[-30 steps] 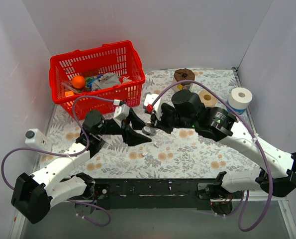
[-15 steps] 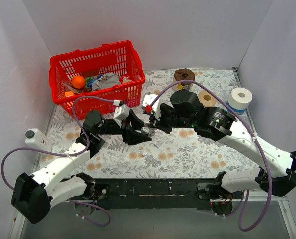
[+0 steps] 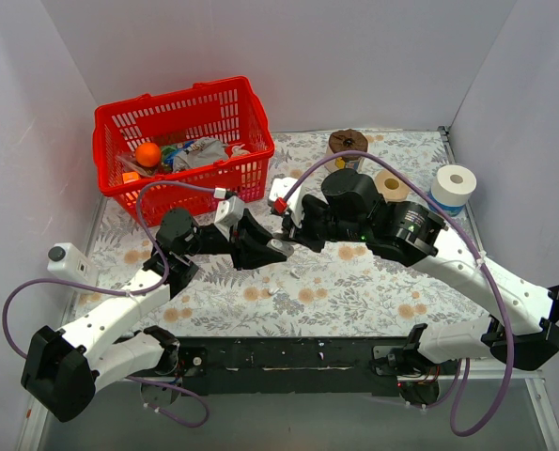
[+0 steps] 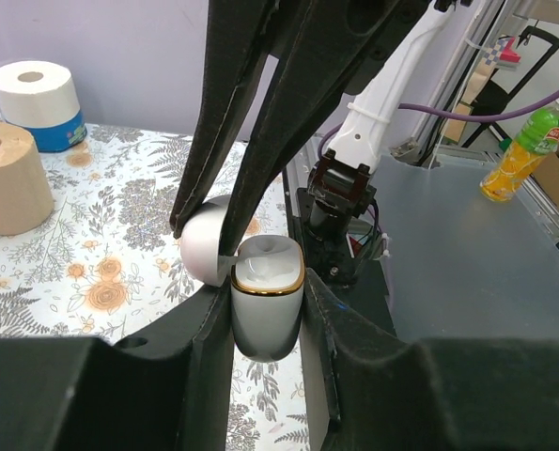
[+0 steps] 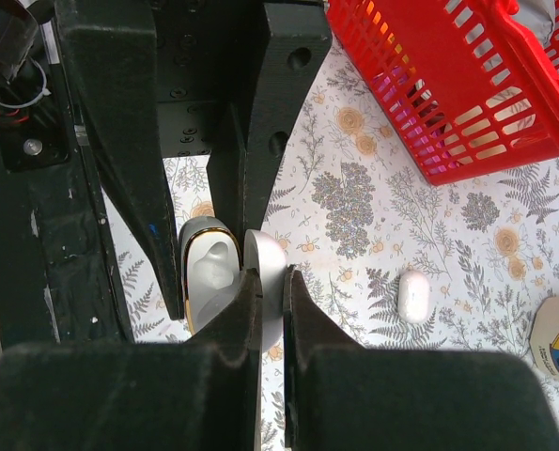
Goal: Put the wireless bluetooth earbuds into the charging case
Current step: Open the charging case, then pick up the earbud from the center of the board.
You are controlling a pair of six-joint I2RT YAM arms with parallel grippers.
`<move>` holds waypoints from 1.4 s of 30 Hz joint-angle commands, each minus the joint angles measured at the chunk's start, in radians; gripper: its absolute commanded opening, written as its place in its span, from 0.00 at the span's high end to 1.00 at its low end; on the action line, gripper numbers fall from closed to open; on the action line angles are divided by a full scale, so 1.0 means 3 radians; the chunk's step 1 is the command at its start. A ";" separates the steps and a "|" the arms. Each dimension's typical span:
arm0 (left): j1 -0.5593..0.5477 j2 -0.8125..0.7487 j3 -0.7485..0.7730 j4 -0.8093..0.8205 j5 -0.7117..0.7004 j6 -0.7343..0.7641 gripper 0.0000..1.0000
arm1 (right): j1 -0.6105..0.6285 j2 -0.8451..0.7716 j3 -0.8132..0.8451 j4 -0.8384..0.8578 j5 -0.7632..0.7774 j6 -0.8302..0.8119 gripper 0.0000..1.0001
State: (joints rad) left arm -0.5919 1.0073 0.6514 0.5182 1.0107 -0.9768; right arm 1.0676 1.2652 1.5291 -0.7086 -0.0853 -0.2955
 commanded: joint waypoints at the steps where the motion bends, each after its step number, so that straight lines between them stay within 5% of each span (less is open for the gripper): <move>1: 0.0009 -0.0049 -0.0029 0.0129 -0.0071 0.0024 0.98 | 0.0026 -0.0019 0.0072 0.0056 -0.0007 0.0018 0.99; 6: 0.0009 -0.0121 -0.0126 0.0169 -0.0132 0.0029 1.00 | 0.0026 -0.0065 0.0057 0.0148 0.0084 0.0120 0.98; 7: 0.0009 -0.0151 -0.0156 0.0195 -0.0163 0.0019 1.00 | 0.0016 -0.0106 0.0047 0.0219 0.0125 0.0212 0.73; 10: 0.0009 -0.0258 -0.0254 0.0236 -0.0234 0.0009 1.00 | -0.0066 -0.0172 0.0037 0.0377 0.0258 0.0452 0.49; 16: 0.0009 -0.0524 -0.0468 0.0200 -0.0597 -0.0052 1.00 | -0.0489 -0.0448 -0.0198 0.0776 0.0238 0.0943 0.35; 23: 0.0004 -0.1112 -0.0893 0.0430 -0.1200 -0.0471 1.00 | -0.0685 -0.0576 -0.1122 0.0955 0.0539 0.1557 0.42; 30: -0.0001 -0.1445 -0.1026 0.0267 -0.0915 -0.0333 1.00 | -0.0690 -0.0593 -0.2340 0.1477 0.0341 0.1849 0.57; 38: 0.0004 -0.1782 -0.1133 0.0129 -0.1078 -0.0364 1.00 | -0.0552 -0.0092 -0.2510 0.1794 0.0402 0.1737 0.62; 42: -0.0001 -0.1875 -0.1138 -0.0045 -0.1114 -0.0344 1.00 | -0.0542 0.0424 -0.2189 0.1595 0.0498 0.1701 0.48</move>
State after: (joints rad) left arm -0.5922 0.4694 0.3183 0.5636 0.7071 -1.0824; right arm 0.8986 1.2800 0.7807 -0.2543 0.0280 0.2310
